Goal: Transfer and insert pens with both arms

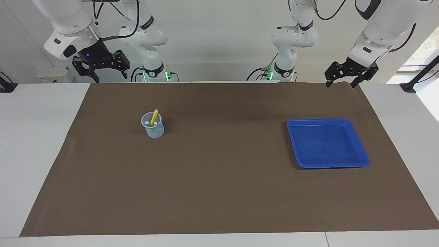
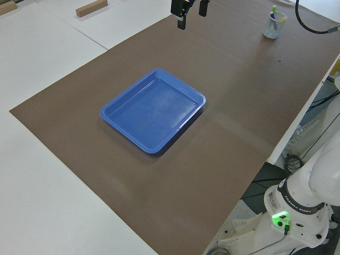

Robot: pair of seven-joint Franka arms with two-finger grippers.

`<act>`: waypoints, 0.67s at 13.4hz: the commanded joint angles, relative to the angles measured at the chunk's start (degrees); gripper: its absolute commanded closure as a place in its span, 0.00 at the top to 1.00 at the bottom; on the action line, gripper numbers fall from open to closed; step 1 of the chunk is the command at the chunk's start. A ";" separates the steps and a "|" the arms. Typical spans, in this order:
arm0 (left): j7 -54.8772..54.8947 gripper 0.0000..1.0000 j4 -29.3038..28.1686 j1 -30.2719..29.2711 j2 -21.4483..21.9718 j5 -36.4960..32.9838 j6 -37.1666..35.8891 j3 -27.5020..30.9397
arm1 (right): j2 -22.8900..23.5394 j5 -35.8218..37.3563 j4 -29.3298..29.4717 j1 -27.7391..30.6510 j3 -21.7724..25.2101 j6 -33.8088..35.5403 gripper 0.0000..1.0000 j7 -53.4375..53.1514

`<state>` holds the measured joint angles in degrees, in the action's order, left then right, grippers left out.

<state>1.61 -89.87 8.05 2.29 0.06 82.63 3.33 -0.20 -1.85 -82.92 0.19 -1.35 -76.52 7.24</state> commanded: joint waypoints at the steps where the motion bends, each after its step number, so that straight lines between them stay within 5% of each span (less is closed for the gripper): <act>1: 1.12 1.00 1.45 -0.84 -0.44 -0.76 -1.42 -0.25 | -0.41 0.36 0.13 -0.19 -0.14 -0.21 1.00 -0.82; 9: 0.59 1.00 0.84 -1.11 -0.18 -0.76 -1.24 0.18 | -0.50 0.62 0.13 -0.02 0.03 -1.52 1.00 -0.82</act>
<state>1.66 -89.77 7.71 2.29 0.06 82.56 3.71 -0.42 -1.85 -82.89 0.16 -1.42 -77.68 7.24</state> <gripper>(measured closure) 0.000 0.000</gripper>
